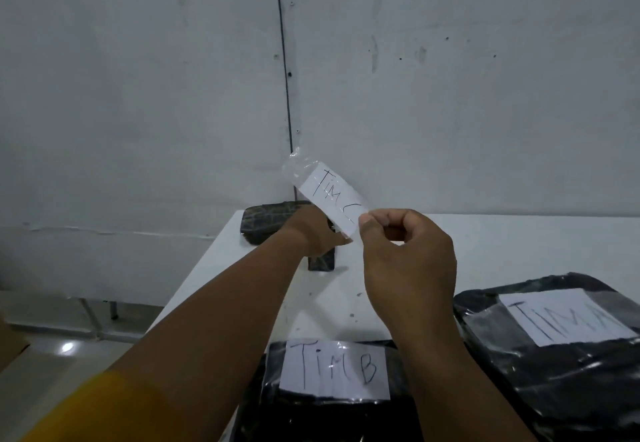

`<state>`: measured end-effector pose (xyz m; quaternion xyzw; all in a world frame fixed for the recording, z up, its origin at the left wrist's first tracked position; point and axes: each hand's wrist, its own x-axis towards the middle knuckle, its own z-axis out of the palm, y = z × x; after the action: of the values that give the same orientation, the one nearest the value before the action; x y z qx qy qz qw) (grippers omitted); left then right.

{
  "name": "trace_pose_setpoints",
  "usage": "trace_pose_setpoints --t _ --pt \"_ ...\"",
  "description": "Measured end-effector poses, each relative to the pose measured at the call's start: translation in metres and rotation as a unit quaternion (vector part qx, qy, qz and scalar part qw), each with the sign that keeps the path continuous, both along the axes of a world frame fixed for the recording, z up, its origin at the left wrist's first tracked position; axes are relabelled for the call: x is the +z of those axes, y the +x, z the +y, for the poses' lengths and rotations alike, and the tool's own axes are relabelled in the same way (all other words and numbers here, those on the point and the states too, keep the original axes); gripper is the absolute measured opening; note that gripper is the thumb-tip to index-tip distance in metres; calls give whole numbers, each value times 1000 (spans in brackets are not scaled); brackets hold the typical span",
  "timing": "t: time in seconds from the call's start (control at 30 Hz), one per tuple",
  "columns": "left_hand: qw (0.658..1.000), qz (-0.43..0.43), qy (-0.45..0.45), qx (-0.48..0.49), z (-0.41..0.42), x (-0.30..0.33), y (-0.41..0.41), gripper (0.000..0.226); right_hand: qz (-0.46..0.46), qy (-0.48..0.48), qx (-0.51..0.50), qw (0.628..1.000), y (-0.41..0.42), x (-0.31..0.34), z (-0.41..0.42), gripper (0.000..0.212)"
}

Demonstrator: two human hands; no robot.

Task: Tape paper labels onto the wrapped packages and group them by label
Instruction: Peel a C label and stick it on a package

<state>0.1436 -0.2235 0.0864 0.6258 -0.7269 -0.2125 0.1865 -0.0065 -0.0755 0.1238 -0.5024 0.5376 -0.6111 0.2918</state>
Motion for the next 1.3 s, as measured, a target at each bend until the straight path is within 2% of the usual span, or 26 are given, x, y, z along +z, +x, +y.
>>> trace_pose_setpoints --t 0.13,0.2,0.3,0.47,0.6,0.7,0.8,0.9,1.1,1.3 --pt "999 -13 -29 33 -11 -7 6 38 -7 -1 3 1000 -2 0 -1 9" --pt "998 13 -34 53 -7 -7 12 39 -11 1 10 1000 -2 0 -1 10" --pt "981 159 -53 98 6 -2 22 36 -18 6 16 1000 -2 4 2 11" --pt "908 386 -91 133 59 27 38 38 -42 9 5 999 -5 12 8 10" --pt "862 479 -99 133 105 47 58 43 -44 14 8 999 -6 22 20 11" --pt "846 514 -88 113 141 56 72 50 -54 5 27 998 -6 32 33 10" --pt "837 534 -78 92 172 60 79 40 -63 -8 39 997 -5 39 44 11" --pt "834 539 -80 90 199 58 82 43 -69 -19 53 996 -5 43 57 12" --pt "799 593 -80 54 233 49 75 43 -19 -11 89 996 -13 49 79 12" --pt "786 616 -34 46 242 44 66 35 2 8 110 994 -18 48 89 11"
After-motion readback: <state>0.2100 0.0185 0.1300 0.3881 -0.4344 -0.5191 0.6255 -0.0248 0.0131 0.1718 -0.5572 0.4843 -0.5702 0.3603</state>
